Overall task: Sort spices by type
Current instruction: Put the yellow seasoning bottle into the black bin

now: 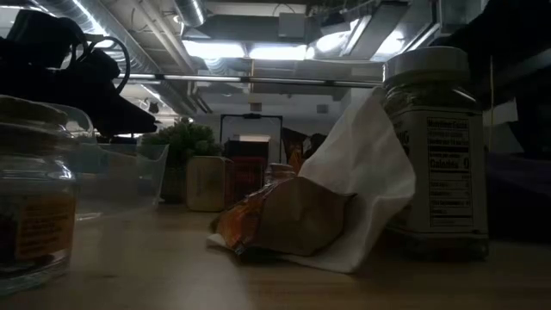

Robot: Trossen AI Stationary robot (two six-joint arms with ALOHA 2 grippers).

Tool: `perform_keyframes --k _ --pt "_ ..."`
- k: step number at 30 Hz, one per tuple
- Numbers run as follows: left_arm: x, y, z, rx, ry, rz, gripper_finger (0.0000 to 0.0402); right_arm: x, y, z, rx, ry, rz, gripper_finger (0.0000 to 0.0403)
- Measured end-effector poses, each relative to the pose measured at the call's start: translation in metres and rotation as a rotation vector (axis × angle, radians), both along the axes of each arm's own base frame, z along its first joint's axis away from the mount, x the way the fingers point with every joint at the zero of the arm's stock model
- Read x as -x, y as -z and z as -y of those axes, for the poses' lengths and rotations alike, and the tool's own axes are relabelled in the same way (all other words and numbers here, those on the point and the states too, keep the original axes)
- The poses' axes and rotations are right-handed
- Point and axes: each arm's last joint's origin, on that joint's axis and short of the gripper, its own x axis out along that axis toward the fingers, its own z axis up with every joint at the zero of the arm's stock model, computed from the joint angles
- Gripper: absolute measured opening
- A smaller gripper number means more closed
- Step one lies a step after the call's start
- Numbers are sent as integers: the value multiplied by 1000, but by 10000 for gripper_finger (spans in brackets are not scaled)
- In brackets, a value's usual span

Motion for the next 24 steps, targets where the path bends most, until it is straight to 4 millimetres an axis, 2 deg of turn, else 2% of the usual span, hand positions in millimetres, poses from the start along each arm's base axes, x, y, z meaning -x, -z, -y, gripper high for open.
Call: perform_keyframes --k 5,10,17,24 --pt "0 0 0 0 0 0 219 -20 -6 -2 -1 -21 -79 294" --pt "0 0 0 0 0 0 219 -43 -4 -5 -33 -5 -163 294" --pt "0 0 0 0 0 0 219 -81 20 -8 -46 14 -337 294" --pt "0 0 0 0 0 0 219 -107 48 -11 -47 0 -498 294"
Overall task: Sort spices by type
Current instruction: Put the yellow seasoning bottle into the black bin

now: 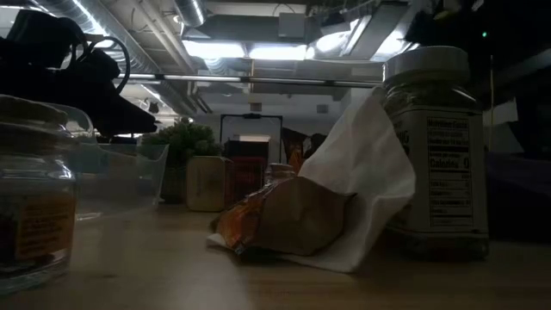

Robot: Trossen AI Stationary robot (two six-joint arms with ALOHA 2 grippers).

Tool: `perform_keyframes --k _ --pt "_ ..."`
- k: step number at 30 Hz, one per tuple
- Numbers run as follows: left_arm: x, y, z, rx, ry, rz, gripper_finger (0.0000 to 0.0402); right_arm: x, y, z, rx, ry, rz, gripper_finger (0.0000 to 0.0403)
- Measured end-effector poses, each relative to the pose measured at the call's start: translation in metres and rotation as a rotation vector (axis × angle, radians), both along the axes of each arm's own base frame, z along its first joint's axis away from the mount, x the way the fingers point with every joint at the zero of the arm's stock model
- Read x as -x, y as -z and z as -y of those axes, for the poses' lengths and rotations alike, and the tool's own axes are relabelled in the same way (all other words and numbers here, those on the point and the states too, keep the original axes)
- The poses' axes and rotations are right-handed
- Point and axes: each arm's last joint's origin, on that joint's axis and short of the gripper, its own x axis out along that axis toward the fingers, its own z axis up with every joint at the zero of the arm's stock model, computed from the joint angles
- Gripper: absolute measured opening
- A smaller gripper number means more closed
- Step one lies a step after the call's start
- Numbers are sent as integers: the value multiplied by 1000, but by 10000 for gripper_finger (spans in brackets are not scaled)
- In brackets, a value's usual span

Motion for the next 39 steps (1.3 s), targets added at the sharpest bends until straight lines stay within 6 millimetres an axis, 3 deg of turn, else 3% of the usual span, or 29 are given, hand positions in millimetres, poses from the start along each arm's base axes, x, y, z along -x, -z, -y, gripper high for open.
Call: perform_keyframes --k 8,25,39 --pt "0 0 0 4 -1 1 219 -19 21 9 -8 38 -90 294" --pt "0 0 0 7 -2 2 219 -29 30 48 -202 86 -59 294" --pt "0 0 0 7 -2 2 219 -56 58 51 -208 65 -77 294"
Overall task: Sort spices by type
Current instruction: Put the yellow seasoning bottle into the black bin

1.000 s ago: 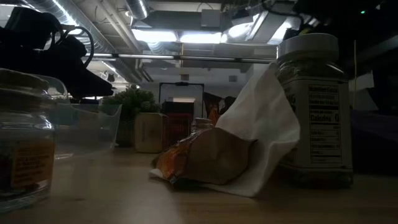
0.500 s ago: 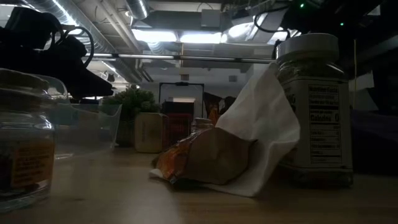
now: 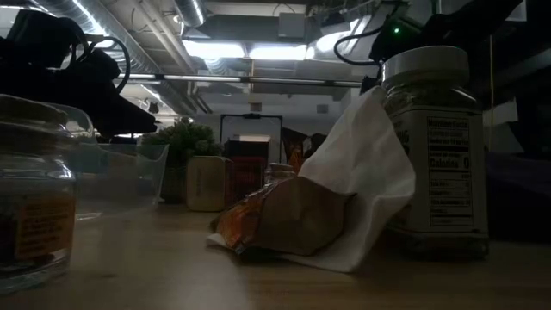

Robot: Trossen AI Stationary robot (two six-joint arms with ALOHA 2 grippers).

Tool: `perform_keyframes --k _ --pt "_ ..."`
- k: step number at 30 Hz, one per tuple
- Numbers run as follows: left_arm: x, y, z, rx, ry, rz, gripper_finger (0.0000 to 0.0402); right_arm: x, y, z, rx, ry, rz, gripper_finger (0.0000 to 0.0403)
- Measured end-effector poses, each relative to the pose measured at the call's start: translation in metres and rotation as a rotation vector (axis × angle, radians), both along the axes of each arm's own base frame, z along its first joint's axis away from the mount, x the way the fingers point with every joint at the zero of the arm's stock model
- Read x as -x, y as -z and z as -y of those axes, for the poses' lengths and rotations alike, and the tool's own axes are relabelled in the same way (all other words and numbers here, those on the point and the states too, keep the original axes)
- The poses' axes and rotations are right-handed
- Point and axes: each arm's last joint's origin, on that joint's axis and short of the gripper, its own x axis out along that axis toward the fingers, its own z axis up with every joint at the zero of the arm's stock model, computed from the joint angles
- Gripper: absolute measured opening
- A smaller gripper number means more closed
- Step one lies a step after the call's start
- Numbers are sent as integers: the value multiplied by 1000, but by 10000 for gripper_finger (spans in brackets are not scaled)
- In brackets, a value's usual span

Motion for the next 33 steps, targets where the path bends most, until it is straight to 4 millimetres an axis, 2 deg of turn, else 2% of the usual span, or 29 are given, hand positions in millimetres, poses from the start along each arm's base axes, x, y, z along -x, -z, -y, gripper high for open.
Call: perform_keyframes --k 6,13,23,26,33 --pt "0 0 0 0 0 0 219 -2 4 0 -1 -1 -13 285" --pt "0 0 0 0 0 0 219 -2 4 0 -1 -1 -9 218" --pt "0 0 0 0 0 0 219 -4 1 -1 -38 -69 -14 227" --pt "0 0 0 0 0 0 219 -10 -12 -1 -24 -90 -8 229" --pt "0 0 0 1 0 0 219 -27 -64 4 72 -140 3 222"
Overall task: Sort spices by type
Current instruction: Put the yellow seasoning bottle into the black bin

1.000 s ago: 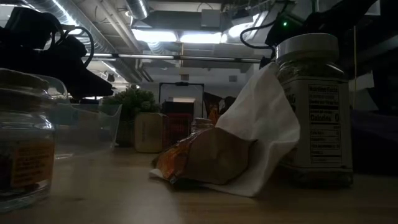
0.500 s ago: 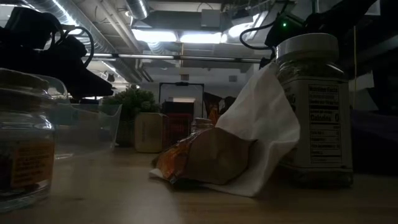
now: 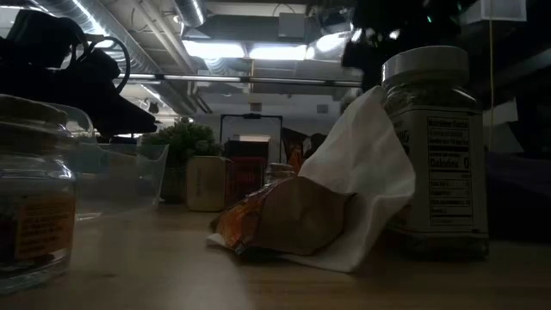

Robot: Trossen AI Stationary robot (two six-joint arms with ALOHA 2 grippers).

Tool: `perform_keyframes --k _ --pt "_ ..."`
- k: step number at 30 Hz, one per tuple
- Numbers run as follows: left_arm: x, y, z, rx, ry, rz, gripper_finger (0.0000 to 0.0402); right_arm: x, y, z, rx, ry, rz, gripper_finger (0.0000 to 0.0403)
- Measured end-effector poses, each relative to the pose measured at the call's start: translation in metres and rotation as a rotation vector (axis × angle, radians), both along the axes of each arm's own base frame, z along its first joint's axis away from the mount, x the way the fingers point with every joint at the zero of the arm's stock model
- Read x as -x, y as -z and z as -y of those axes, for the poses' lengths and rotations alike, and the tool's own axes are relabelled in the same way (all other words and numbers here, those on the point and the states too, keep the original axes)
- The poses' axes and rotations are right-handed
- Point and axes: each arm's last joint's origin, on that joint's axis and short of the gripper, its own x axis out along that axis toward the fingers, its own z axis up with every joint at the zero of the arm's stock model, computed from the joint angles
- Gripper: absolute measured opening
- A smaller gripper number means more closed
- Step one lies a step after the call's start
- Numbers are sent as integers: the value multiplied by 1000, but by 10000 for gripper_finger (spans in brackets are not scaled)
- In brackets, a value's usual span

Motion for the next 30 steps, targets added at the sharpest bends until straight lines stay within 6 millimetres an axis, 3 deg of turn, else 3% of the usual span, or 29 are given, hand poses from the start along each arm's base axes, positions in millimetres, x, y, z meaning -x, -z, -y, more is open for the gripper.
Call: perform_keyframes --k 7,13,22,30 --pt "0 0 0 0 0 0 219 -10 -53 6 163 -3 56 225" --pt "0 0 0 0 0 0 219 -7 -67 34 224 81 84 227" --pt "0 0 0 0 0 0 219 5 -48 102 122 218 50 227" --pt "0 0 0 0 0 0 219 -5 5 150 6 270 -31 228"
